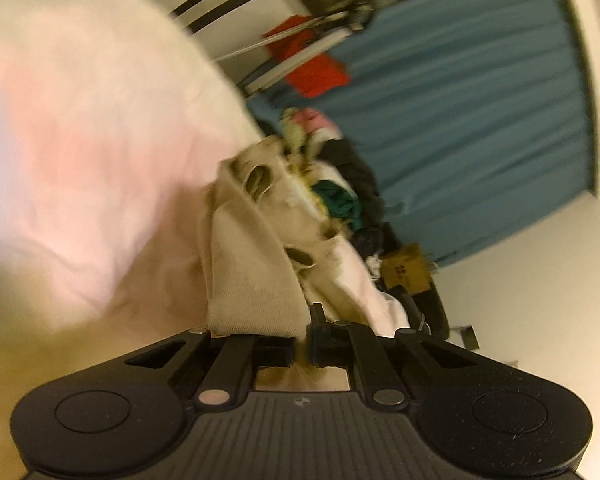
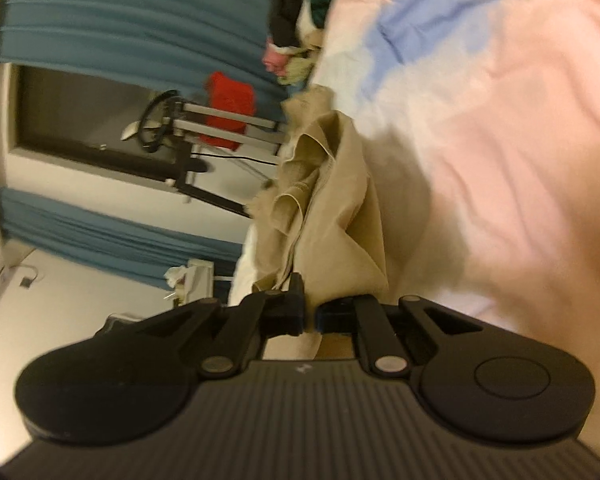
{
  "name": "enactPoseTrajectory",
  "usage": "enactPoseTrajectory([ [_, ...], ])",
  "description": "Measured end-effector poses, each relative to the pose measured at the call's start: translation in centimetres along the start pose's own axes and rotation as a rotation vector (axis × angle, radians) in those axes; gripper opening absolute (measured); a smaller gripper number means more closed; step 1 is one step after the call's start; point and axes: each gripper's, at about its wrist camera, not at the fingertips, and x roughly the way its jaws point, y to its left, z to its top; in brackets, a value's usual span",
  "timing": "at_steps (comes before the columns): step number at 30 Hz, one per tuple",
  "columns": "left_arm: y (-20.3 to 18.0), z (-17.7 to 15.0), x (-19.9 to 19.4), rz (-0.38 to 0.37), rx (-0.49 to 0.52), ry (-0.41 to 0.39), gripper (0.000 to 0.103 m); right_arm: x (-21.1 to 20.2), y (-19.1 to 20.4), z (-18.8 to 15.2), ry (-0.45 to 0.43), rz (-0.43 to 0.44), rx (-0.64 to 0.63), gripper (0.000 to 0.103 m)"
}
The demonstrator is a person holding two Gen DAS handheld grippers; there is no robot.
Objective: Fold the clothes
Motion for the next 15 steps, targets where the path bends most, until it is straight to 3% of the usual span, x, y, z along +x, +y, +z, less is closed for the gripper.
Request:
enactPoseTrajectory([
  [5,-3.3,-2.0,-5.2,-0.033,0.038,0.016,0.008,-5.0,2.8,-1.9,-0.016,0.023,-0.070,0.009],
  [7,-3.3,-2.8,-8.5,-0.013,0.052,0.044,0.007,-7.9,3.5,-3.4,-0.022,0.018,-0.113,0.009],
  [11,-4.4,-5.4,-12.2,0.007,0.082,0.060,0.007,-13.4,3.5,-6.5,0.009,-0.007,-0.108,0.009],
  [15,-5.0,-7.5,-15.4,0.024,0.095,0.082,0.007,-17.4,3.7,-9.2,-0.019,-0.045,-0.176,0.009],
])
